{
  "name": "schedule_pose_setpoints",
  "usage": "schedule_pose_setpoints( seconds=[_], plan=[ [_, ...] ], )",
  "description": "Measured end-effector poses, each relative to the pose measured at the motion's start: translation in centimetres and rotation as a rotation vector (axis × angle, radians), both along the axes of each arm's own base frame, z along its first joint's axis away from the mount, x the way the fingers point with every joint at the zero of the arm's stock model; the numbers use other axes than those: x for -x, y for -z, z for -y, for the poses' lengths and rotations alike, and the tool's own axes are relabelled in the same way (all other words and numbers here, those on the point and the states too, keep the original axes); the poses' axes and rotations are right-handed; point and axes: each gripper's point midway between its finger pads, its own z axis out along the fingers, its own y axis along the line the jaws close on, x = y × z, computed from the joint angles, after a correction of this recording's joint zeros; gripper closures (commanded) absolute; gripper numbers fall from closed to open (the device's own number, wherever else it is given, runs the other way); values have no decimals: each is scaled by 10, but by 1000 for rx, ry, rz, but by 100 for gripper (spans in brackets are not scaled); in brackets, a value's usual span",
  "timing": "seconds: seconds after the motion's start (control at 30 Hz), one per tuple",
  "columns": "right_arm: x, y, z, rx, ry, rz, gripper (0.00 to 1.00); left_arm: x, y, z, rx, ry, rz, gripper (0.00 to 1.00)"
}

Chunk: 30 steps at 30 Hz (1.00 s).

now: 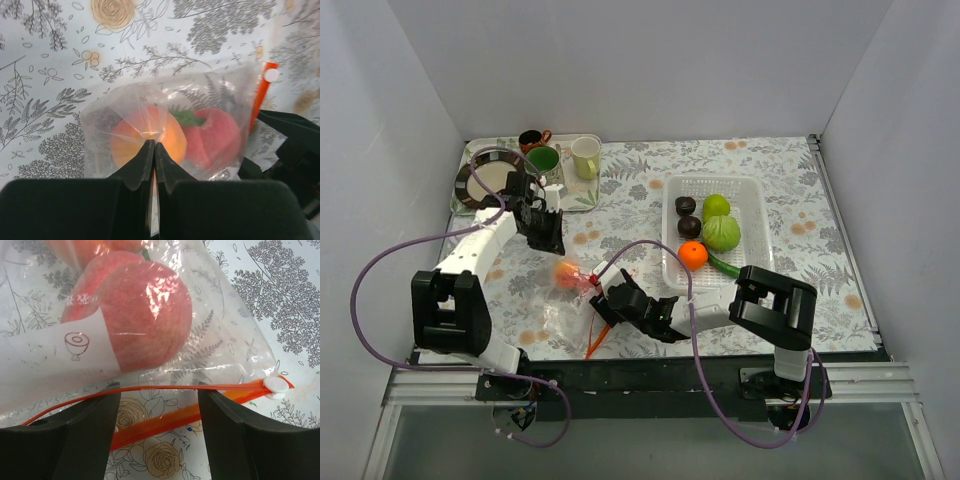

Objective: Open the zip-top bag and remove the fake food

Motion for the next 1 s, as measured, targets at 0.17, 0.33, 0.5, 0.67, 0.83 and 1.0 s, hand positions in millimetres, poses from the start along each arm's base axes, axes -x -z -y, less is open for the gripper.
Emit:
schedule_pose_setpoints(
  seconds=[0.17,0.33,0.5,0.67,0.83,1.0],
  plan=[
    [2,-4,-8,-26,-33,5,24,6,47,-14,-87,-13,-69,100],
    [5,-9,-18,-54,-72,10,23,10,80,-27,-160,-21,-111,100],
    [5,-10,-34,-73,-109,16,22,8,92,-31,-192,-23,-110,100],
    [7,-11,-47,-85,-144,10,21,4,93,-29,-209,-25,-87,100],
    [8,-14,-56,-96,-171,11,19,5,94,-19,-224,2,-74,100],
    [3,-8,-63,-84,-170,36,18,11,95,-3,-230,63,-71,100]
  ],
)
